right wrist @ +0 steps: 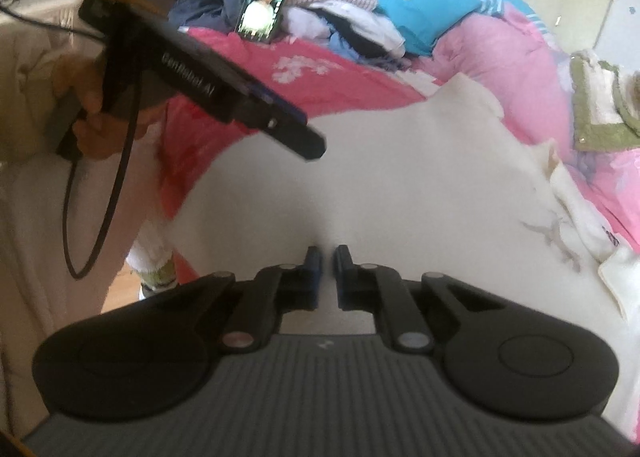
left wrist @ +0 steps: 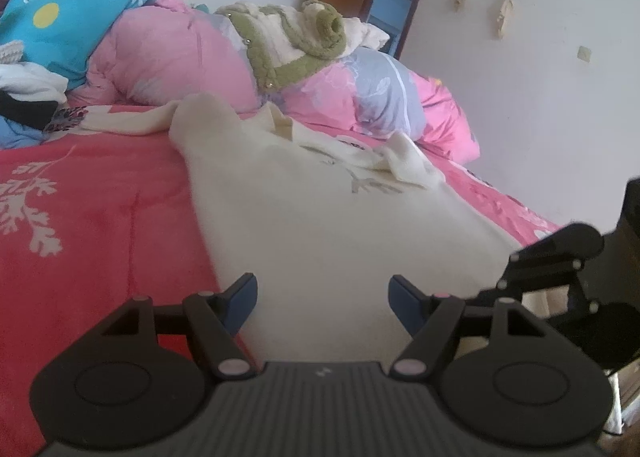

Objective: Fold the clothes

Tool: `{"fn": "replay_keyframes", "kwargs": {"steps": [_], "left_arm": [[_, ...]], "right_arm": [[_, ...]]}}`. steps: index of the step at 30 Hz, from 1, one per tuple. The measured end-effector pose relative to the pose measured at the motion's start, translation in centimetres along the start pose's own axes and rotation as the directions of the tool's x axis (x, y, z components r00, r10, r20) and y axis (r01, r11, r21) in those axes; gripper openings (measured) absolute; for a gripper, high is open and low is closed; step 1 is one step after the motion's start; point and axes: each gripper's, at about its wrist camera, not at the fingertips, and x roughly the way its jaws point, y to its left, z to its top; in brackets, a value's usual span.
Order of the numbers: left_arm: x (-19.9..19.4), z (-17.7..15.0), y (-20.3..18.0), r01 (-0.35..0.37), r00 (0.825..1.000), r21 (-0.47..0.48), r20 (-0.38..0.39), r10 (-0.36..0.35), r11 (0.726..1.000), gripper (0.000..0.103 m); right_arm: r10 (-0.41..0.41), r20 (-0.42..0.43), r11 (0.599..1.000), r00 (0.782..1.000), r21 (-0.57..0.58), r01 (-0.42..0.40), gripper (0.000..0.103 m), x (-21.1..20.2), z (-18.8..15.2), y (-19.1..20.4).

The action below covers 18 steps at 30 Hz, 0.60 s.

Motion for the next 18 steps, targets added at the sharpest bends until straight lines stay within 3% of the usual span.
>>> {"fn": "replay_keyframes", "kwargs": {"steps": [7, 11, 15, 18], "left_arm": [[-0.5, -0.2, 0.0, -0.008, 1.000, 0.005, -0.001, 0.008, 1.000, 0.076], [-0.8, -0.3, 0.2, -0.023, 1.000, -0.006, -0.005, 0.023, 1.000, 0.079], [-0.8, -0.5, 0.7, -0.029, 0.999, -0.017, -0.020, 0.029, 0.999, 0.079], [-0.5, -0.6, 0.7, -0.037, 0.999, -0.016, -0.039, 0.036, 0.999, 0.079]], "right_arm": [[0.025, 0.050, 0.994, 0.998, 0.107, -0.030, 0.005, -0.9, 0.4, -1.7], [-0.001, 0.011, 0.992, 1.000, 0.122, -0.001, 0.005, 0.5, -0.3, -1.9], [0.022, 0.054, 0.984, 0.998, 0.178, -0.031, 0.005, 0.0, -0.1, -2.1], [0.016, 0.034, 0.976, 0.999, 0.218, -0.023, 0.005, 0.7, -0.6, -2.7]]}}
